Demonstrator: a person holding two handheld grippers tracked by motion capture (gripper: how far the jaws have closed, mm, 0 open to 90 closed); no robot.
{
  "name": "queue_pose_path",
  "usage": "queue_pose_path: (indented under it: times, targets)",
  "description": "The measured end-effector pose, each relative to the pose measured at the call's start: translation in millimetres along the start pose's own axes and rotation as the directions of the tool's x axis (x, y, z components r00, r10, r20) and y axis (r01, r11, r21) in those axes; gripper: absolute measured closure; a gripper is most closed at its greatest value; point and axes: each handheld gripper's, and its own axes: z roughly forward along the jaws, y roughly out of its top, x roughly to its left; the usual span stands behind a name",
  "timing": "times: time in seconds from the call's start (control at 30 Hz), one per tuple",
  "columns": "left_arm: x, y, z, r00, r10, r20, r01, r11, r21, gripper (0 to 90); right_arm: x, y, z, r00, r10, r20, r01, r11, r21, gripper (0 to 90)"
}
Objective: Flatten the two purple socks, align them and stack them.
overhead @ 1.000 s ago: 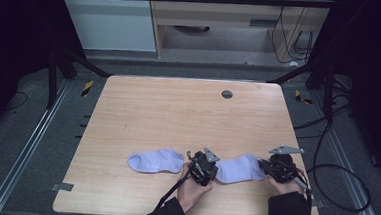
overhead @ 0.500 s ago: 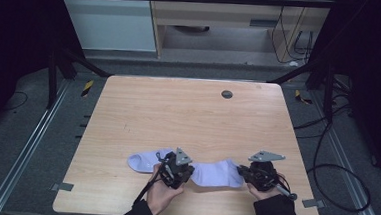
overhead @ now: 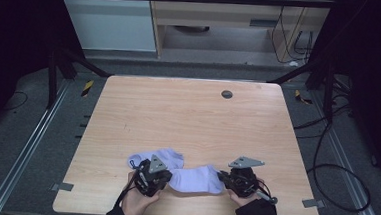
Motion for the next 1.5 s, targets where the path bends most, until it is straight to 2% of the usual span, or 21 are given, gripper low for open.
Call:
queue_pose_path:
  times: [0.1, 0.23, 0.6, 0.83, 0.9, 1.03, 1.17, 1.23, 1.37, 1.5]
  targets:
    - [4.7, -7.2, -1.7, 1.0000, 0.003, -0.009, -0.003, 1.0000, 0.009, 87.3, 6.2, -0.2, 5.2, 0.9999, 0.001, -0.010, -0.002, 1.000, -0.002, 85.7]
    - [9.1, -14.1, 0.2, 0.9999, -0.003, -0.013, 0.004, 0.9997, 0.025, 87.2, 11.8, -2.3, 14.1, 0.9998, -0.006, -0.020, 0.007, 1.000, 0.025, 85.5]
    - [9.8, -19.9, 9.3, 0.9997, 0.006, -0.025, -0.005, 0.9984, 0.056, 86.1, 9.1, -8.7, 18.0, 0.9999, -0.001, -0.013, 0.001, 0.999, 0.051, 82.2]
    - [10.8, -20.5, 8.4, 0.9996, -0.004, -0.030, 0.005, 0.9991, 0.041, 78.8, 9.1, -9.9, 18.9, 0.9999, -0.012, -0.002, 0.012, 0.998, 0.069, 82.3]
    - [12.2, -19.3, 5.3, 0.9996, -0.003, -0.028, 0.003, 0.9997, 0.022, 73.5, 9.8, -9.8, 18.1, 0.9999, -0.012, -0.004, 0.012, 0.998, 0.068, 81.6]
    - [16.1, -14.9, -7.9, 0.9992, -0.021, -0.033, 0.020, 0.9994, -0.030, 64.7, 9.4, -7.1, 13.8, 1.0000, -0.008, -0.003, 0.008, 0.999, 0.033, 77.8]
    - [27.0, -12.1, -22.9, 0.9977, -0.040, -0.055, 0.036, 0.9968, -0.071, 60.6, 8.7, 0.4, 8.5, 1.0000, -0.001, 0.007, 0.002, 1.000, -0.026, 72.3]
    - [37.0, -12.1, -28.6, 0.9954, -0.065, -0.070, 0.059, 0.9947, -0.084, 59.5, 7.4, 5.0, 7.9, 1.0000, -0.004, 0.009, 0.004, 0.999, -0.050, 69.7]
    - [59.8, -13.8, -37.5, 0.9875, -0.113, -0.110, 0.101, 0.9896, -0.102, 59.2, 9.7, 18.5, 9.6, 0.9999, -0.008, 0.006, 0.009, 0.996, -0.086, 66.3]
    - [81.9, -18.1, -42.5, 0.9750, -0.159, -0.155, 0.142, 0.9834, -0.113, 58.5, 17.5, 34.9, 18.4, 0.9998, -0.008, -0.015, 0.006, 0.994, -0.111, 63.2]
